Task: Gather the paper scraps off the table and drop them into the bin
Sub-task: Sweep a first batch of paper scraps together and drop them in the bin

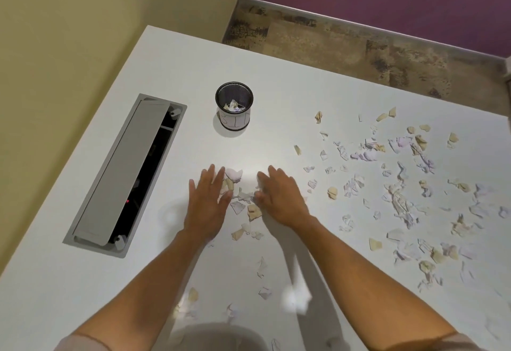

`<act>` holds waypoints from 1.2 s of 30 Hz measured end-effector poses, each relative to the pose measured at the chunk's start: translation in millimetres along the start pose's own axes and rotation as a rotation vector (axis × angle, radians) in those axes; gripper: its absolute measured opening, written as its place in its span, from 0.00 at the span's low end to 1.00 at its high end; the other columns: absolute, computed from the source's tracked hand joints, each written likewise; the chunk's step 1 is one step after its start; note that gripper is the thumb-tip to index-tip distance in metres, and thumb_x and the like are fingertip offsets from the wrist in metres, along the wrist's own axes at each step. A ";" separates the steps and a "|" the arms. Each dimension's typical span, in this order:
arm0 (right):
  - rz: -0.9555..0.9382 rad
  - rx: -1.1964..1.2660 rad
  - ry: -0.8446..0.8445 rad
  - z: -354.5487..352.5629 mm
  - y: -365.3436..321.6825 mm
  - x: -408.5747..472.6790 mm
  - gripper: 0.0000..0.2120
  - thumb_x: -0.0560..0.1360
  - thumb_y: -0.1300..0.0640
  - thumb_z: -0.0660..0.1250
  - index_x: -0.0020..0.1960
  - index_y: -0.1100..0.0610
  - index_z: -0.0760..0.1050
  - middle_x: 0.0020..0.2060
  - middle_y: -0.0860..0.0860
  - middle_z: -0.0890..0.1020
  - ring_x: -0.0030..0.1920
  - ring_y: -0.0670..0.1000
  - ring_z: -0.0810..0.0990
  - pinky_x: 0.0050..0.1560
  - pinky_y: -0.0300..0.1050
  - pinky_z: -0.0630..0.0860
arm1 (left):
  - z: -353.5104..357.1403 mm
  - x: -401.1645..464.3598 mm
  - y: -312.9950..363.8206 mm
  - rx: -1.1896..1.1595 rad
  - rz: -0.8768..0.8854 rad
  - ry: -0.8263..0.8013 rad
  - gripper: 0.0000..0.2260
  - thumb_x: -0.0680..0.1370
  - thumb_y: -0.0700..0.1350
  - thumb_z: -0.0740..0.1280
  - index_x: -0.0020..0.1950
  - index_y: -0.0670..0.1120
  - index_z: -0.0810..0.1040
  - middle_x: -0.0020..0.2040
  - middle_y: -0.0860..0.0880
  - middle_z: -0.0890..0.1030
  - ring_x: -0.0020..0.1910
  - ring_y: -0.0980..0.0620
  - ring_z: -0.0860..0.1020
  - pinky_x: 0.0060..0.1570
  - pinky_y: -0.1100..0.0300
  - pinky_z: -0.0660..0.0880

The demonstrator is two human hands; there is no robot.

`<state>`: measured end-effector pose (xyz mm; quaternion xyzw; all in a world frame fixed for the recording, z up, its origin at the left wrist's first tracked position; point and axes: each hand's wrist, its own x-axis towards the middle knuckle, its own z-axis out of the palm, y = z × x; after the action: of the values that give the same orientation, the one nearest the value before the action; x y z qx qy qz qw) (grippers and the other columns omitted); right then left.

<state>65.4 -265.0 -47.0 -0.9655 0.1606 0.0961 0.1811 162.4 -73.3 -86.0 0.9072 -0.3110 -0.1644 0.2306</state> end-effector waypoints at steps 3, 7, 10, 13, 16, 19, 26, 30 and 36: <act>-0.054 0.046 -0.084 18.4 -9.1 -15.4 0.29 0.79 0.36 0.52 0.72 0.54 0.64 0.71 0.55 0.66 0.70 0.58 0.63 0.68 0.61 0.62 | 5.7 -6.5 5.3 0.068 0.112 -0.102 0.26 0.83 0.62 0.47 0.79 0.58 0.48 0.80 0.57 0.44 0.78 0.58 0.37 0.74 0.52 0.30; -0.065 0.139 -0.116 37.6 -16.0 -37.7 0.36 0.78 0.35 0.55 0.78 0.54 0.55 0.78 0.56 0.55 0.78 0.57 0.49 0.76 0.57 0.45 | 7.3 -14.4 9.8 0.110 0.227 -0.211 0.26 0.82 0.59 0.54 0.79 0.55 0.56 0.80 0.54 0.52 0.79 0.55 0.42 0.76 0.47 0.35; -0.073 0.191 -0.126 41.2 -19.5 -55.1 0.38 0.76 0.36 0.61 0.78 0.54 0.55 0.78 0.55 0.58 0.78 0.56 0.51 0.77 0.54 0.48 | 0.5 -20.8 13.0 0.101 0.272 -0.309 0.27 0.81 0.57 0.59 0.78 0.55 0.58 0.80 0.53 0.55 0.79 0.53 0.46 0.76 0.45 0.37; -0.062 0.229 -0.105 39.6 -19.3 -69.7 0.38 0.74 0.36 0.63 0.76 0.55 0.60 0.76 0.56 0.62 0.78 0.56 0.55 0.76 0.55 0.58 | -9.1 -29.0 14.8 0.140 0.296 -0.381 0.32 0.78 0.62 0.61 0.79 0.56 0.56 0.80 0.53 0.54 0.79 0.52 0.48 0.76 0.44 0.42; -0.051 0.145 0.075 32.4 -13.0 -78.7 0.37 0.71 0.33 0.65 0.70 0.57 0.69 0.71 0.58 0.71 0.74 0.60 0.64 0.69 0.59 0.67 | -16.4 -38.5 18.2 0.240 0.296 -0.413 0.39 0.72 0.69 0.62 0.78 0.60 0.51 0.81 0.52 0.49 0.79 0.49 0.47 0.75 0.41 0.47; 0.126 -0.014 0.047 21.5 -3.0 -84.6 0.44 0.66 0.23 0.59 0.74 0.48 0.63 0.74 0.55 0.64 0.74 0.62 0.61 0.64 0.62 0.68 | -12.8 -48.7 25.9 0.359 0.267 -0.426 0.41 0.70 0.72 0.62 0.78 0.62 0.48 0.81 0.51 0.44 0.79 0.46 0.45 0.74 0.39 0.50; 0.167 -0.111 -0.103 26.4 -20.8 -85.6 0.41 0.67 0.28 0.65 0.74 0.42 0.57 0.73 0.54 0.61 0.64 0.61 0.65 0.56 0.57 0.72 | -1.5 -53.9 43.0 0.335 0.228 -0.311 0.25 0.77 0.57 0.66 0.73 0.56 0.67 0.80 0.46 0.55 0.76 0.42 0.57 0.69 0.45 0.62; 0.090 -0.044 -0.082 33.2 -37.5 -84.9 0.28 0.76 0.45 0.67 0.73 0.47 0.63 0.69 0.55 0.66 0.59 0.59 0.68 0.51 0.49 0.73 | -2.7 -57.2 43.6 0.123 0.270 -0.181 0.09 0.77 0.44 0.70 0.57 0.47 0.81 0.72 0.43 0.72 0.66 0.38 0.70 0.57 0.46 0.75; 0.036 0.104 -0.032 33.6 -46.9 -86.3 0.10 0.81 0.53 0.59 0.57 0.58 0.75 0.53 0.53 0.75 0.58 0.54 0.70 0.37 0.45 0.72 | 2.6 -51.1 44.9 -0.045 0.109 -0.225 0.10 0.79 0.38 0.65 0.57 0.46 0.82 0.66 0.48 0.76 0.64 0.45 0.72 0.61 0.50 0.74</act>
<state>-3.0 -187.1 -41.8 -0.9501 0.1798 0.1062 0.2317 100.9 -72.9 -57.0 0.8596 -0.3798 -0.2592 0.2230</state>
